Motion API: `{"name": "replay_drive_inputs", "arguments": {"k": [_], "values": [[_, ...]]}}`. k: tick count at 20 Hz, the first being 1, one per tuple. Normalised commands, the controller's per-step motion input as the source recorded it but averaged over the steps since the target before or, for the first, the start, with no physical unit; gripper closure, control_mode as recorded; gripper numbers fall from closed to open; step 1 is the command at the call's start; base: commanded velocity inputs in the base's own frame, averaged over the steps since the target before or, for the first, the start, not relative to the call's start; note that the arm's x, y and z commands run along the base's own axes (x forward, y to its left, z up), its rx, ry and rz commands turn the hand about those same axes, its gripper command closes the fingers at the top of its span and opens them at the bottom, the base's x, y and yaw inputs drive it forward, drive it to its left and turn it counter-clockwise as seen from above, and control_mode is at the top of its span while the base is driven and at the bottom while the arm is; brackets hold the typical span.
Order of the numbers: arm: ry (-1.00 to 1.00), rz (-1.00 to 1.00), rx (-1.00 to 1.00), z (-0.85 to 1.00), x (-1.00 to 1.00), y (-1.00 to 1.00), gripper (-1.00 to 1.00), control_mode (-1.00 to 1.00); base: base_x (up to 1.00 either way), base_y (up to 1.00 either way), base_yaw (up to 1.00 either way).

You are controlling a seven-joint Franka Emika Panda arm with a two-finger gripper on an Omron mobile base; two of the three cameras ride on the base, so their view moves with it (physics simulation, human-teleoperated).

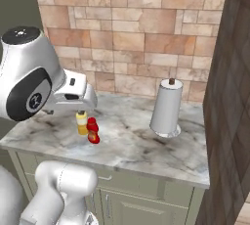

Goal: Place the ketchup and mustard from the counter to the top shelf of the fridge. If the existing items in the fridge are on the top shelf, move them to other shelves.

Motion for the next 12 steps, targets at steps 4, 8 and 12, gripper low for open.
{"name": "replay_drive_inputs", "arguments": {"k": [4,8,12], "values": [[0.23,0.17,0.00,-0.48,0.31,0.00,-1.00,-1.00,0.00,0.00,0.00],[0.09,0.16,0.00,-0.54,0.27,0.00,-1.00,-1.00,0.00,0.00,0.00],[0.02,0.15,0.00,-0.37,0.32,0.00,-1.00,-1.00,0.00,0.00,0.00]]}}
